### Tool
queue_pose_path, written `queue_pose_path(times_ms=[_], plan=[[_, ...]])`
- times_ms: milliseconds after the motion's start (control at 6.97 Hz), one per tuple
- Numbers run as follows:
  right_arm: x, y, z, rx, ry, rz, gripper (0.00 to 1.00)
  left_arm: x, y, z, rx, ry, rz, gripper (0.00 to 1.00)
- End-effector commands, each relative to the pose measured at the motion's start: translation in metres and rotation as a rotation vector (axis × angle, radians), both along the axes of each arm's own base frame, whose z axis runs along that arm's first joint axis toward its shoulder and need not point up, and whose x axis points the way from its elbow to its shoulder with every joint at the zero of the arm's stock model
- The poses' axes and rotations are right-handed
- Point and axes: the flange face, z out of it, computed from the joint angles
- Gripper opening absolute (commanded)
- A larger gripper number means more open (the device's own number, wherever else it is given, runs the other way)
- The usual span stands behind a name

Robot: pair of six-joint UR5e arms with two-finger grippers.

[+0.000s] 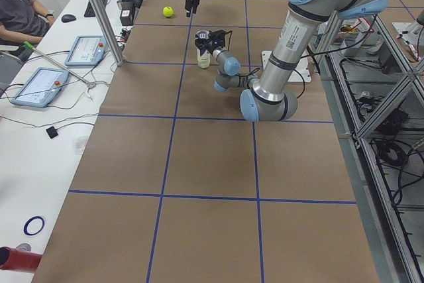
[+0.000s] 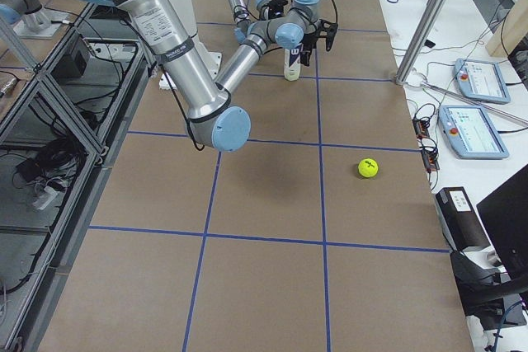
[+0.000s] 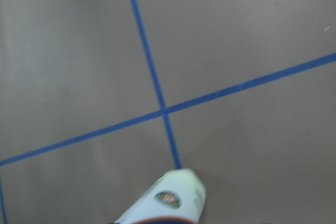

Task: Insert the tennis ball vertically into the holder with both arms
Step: 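Move the right gripper to the second yellow tennis ball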

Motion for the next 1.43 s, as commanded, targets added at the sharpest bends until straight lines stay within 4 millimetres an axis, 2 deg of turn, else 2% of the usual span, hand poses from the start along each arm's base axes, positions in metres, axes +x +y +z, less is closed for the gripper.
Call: queue_pose_path(times_ms=[0, 143, 287, 717, 861, 1004, 1148, 1291], plan=[[0.039, -0.032, 0.063, 0.060, 0.109, -0.029, 0.91, -0.001, -0.002, 0.000, -0.011, 0.003, -0.014, 0.88], [0.042, -0.052, 0.093, 0.071, 0.161, -0.052, 0.91, 0.000, -0.002, 0.001, -0.013, -0.002, -0.017, 0.89], [0.049, -0.066, 0.113, 0.074, 0.193, -0.063, 0.91, 0.001, -0.003, 0.002, -0.014, -0.005, -0.017, 0.89], [0.072, -0.095, 0.156, 0.081, 0.263, -0.097, 0.91, 0.002, -0.004, 0.003, -0.027, -0.013, -0.028, 0.89], [0.083, -0.111, 0.186, 0.068, 0.302, -0.118, 0.91, 0.002, -0.004, 0.003, -0.027, -0.013, -0.028, 0.89], [0.089, -0.121, 0.223, 0.066, 0.354, -0.166, 0.91, 0.002, -0.004, 0.003, -0.027, -0.013, -0.028, 0.89], [0.106, -0.142, 0.266, 0.085, 0.405, -0.172, 0.91, 0.002, -0.004, 0.003, -0.027, -0.013, -0.028, 0.89], [0.103, -0.152, 0.299, 0.099, 0.409, -0.159, 0.91, 0.002, -0.004, 0.003, -0.028, -0.012, -0.027, 0.89]])
